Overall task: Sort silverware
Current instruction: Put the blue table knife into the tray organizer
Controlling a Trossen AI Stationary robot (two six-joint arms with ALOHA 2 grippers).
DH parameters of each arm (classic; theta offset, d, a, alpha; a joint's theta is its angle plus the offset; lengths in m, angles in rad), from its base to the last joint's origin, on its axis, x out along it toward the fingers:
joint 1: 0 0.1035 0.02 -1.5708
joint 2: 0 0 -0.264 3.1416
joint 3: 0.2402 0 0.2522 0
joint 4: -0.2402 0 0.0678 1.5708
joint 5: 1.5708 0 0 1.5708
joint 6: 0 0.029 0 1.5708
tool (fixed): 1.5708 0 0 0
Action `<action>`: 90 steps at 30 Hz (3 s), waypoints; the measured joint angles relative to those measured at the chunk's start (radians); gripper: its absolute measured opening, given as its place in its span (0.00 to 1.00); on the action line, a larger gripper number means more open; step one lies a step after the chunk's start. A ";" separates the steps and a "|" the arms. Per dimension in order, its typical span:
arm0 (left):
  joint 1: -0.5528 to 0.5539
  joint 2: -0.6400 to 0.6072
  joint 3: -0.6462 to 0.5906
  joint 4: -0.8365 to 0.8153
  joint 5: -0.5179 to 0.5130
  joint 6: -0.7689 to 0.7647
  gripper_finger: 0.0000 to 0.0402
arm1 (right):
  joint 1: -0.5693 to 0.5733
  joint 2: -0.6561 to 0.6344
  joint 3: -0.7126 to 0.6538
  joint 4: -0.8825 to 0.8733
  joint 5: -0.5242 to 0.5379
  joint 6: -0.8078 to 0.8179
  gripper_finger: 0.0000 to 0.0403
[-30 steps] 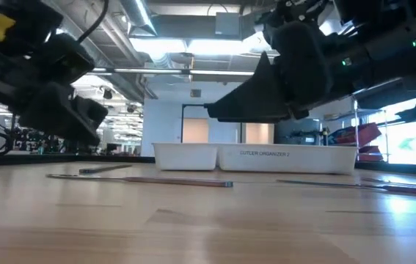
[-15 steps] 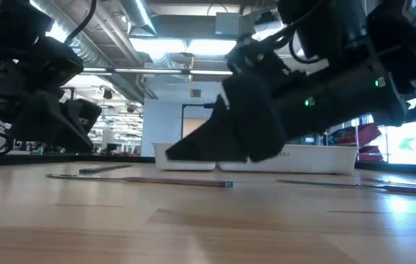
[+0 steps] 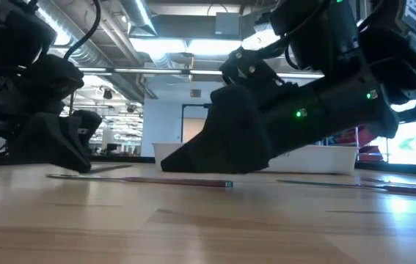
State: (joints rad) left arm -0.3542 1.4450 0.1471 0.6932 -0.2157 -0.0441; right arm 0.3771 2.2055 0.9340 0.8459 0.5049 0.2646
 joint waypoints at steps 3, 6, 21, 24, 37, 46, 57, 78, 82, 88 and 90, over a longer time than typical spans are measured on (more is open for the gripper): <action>0.000 0.006 0.001 0.007 -0.001 0.000 0.00 | 0.000 0.005 0.000 -0.002 0.000 0.000 0.66; 0.000 0.012 0.001 -0.003 -0.002 0.000 0.00 | 0.001 0.006 -0.004 -0.011 0.000 0.000 0.66; 0.000 0.056 0.003 -0.002 0.000 -0.013 0.00 | 0.003 0.033 -0.043 0.049 0.009 0.042 0.66; 0.000 0.056 0.003 -0.007 0.000 -0.021 0.00 | 0.004 0.074 -0.039 0.125 0.014 0.024 0.65; 0.000 0.057 0.002 -0.014 0.002 -0.053 0.00 | 0.022 0.113 -0.039 0.148 -0.015 -0.029 0.38; 0.000 0.057 0.001 -0.015 0.000 -0.065 0.00 | 0.022 0.111 -0.039 0.119 -0.059 -0.032 0.35; 0.000 0.057 0.001 -0.016 -0.004 -0.079 0.00 | 0.022 0.111 -0.039 0.106 -0.032 -0.011 0.35; 0.000 0.057 0.001 -0.018 -0.006 -0.104 0.00 | 0.023 0.106 -0.012 0.019 -0.010 0.050 0.33; 0.000 0.057 0.001 -0.020 -0.006 -0.106 0.00 | 0.022 0.105 -0.010 0.007 -0.004 0.042 0.26; 0.000 0.057 0.001 -0.020 -0.006 -0.106 0.00 | 0.021 0.105 -0.010 0.007 -0.004 0.040 0.19; 0.000 0.057 0.001 -0.020 -0.006 -0.106 0.00 | 0.021 0.105 -0.009 0.007 -0.001 0.032 0.18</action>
State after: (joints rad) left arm -0.3546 1.5024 0.1478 0.6732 -0.2214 -0.1498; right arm 0.3985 2.3104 0.9249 0.8532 0.5040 0.2968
